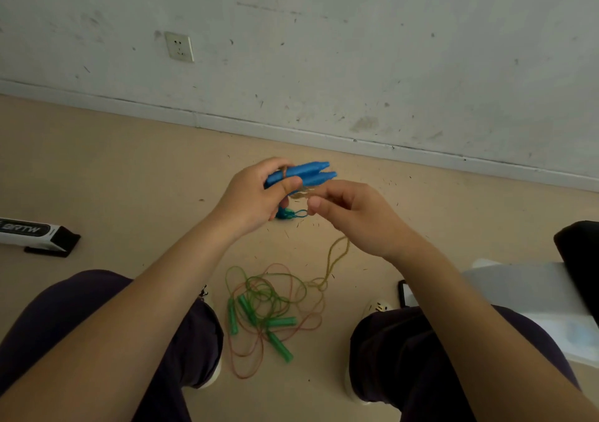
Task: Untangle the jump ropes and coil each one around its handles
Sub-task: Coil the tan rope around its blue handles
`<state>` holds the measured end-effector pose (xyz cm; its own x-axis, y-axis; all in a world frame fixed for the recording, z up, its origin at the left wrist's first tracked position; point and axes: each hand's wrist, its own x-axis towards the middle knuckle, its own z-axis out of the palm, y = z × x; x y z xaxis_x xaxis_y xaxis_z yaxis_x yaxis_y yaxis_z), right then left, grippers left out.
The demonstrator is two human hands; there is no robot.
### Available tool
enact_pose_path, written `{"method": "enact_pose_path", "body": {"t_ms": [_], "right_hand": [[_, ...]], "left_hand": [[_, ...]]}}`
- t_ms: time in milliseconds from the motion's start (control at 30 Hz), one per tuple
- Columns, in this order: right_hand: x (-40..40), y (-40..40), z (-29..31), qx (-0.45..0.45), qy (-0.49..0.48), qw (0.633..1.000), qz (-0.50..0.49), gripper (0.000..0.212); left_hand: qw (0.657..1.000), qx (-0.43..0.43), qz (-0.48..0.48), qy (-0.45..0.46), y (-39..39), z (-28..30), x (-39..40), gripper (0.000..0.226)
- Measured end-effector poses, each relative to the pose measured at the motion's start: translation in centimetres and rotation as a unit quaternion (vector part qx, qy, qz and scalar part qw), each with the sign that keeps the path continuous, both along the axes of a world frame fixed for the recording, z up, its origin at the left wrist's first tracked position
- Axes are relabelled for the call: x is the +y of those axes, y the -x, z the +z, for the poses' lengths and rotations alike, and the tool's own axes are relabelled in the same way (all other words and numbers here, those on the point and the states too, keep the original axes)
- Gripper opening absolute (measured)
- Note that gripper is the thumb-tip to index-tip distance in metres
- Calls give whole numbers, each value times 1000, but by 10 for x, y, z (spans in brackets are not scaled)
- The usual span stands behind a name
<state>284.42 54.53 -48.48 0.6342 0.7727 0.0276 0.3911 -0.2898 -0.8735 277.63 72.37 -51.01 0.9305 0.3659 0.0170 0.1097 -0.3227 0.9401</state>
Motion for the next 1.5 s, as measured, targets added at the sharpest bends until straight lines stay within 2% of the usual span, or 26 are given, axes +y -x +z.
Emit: {"method": "enact_pose_path", "body": {"t_ms": [100, 200, 300, 433, 667, 767, 900, 967, 1100, 1200, 1300, 1500], "right_hand": [[-3, -5, -1, -122, -23, 992, -37, 11], [-8, -17, -6, -191, -41, 978, -75, 11], [-10, -23, -10, -191, -44, 977, -83, 15], [-8, -19, -14, -200, -15, 978, -61, 10], [-1, -12, -14, -127, -35, 991, -37, 13], [1, -10, -16, -116, -40, 991, -56, 13], [2, -8, -14, -99, -33, 991, -85, 12], [1, -9, -11, -55, -51, 992, -98, 11], [-1, -12, -9, -16, -57, 994, -96, 30], [-1, -15, -13, -8, -23, 996, -90, 26], [-1, -14, -13, 61, -23, 994, -93, 25], [-4, -21, -13, 200, -63, 974, -84, 23]], "left_hand": [[997, 31, -65, 14, 1, 2, -4, 18], [989, 62, -128, 37, 1, 5, -6, 23], [976, 101, -177, 71, 3, 5, -7, 31], [964, 129, -224, 59, 8, 6, -8, 28], [954, 158, -245, 65, 11, 8, -11, 27], [962, 124, -242, 23, 12, 8, -15, 41], [967, 112, -230, -6, 9, 3, -14, 21], [964, 119, -238, -6, 10, 4, -14, 19], [965, 100, -239, -23, 13, 6, -16, 19], [969, 95, -226, -19, 13, 6, -17, 17], [975, 93, -202, -1, 12, 3, -18, 22], [982, 87, -166, 24, 9, -1, -24, 19]]}}
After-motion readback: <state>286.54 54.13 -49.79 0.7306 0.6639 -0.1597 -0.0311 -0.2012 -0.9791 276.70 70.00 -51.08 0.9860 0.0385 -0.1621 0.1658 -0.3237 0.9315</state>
